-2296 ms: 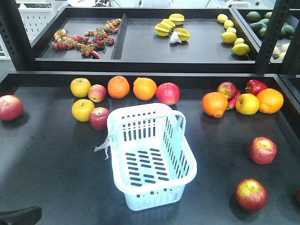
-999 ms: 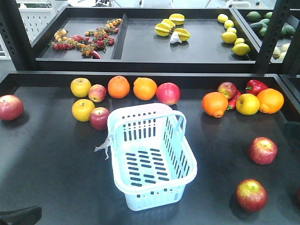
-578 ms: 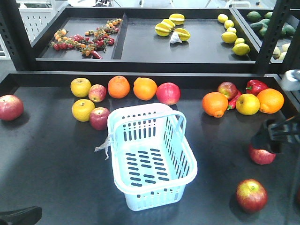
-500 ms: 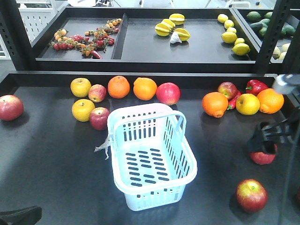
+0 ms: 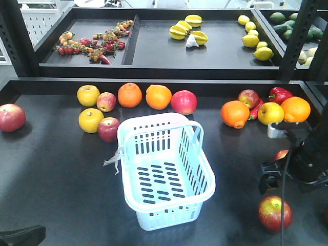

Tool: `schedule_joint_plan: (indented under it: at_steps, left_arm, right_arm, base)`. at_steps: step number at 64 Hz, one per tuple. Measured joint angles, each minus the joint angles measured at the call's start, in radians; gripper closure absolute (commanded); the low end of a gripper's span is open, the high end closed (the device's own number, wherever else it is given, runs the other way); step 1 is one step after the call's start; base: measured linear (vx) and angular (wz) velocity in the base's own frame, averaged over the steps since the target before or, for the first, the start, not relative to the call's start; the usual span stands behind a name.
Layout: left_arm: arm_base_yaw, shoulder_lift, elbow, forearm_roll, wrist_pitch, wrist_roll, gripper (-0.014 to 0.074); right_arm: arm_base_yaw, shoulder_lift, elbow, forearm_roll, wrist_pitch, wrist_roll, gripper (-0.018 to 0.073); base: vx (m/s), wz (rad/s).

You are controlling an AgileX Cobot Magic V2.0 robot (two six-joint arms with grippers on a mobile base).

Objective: Pick three apples into basket with both arms
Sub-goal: 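Reach the right gripper down to a red apple nearest the robot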

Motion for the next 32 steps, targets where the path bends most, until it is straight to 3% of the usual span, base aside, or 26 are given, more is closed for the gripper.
schedule_joint_plan:
  at_steps: [32]
  left_arm:
    - [0.000,0.000,0.000,0.000,0.000,0.000,0.0603]
  right_arm:
    - [0.000,0.198,-0.002,-0.024,-0.065,0.045,-0.0085]
  base:
    - [0.00,0.00]
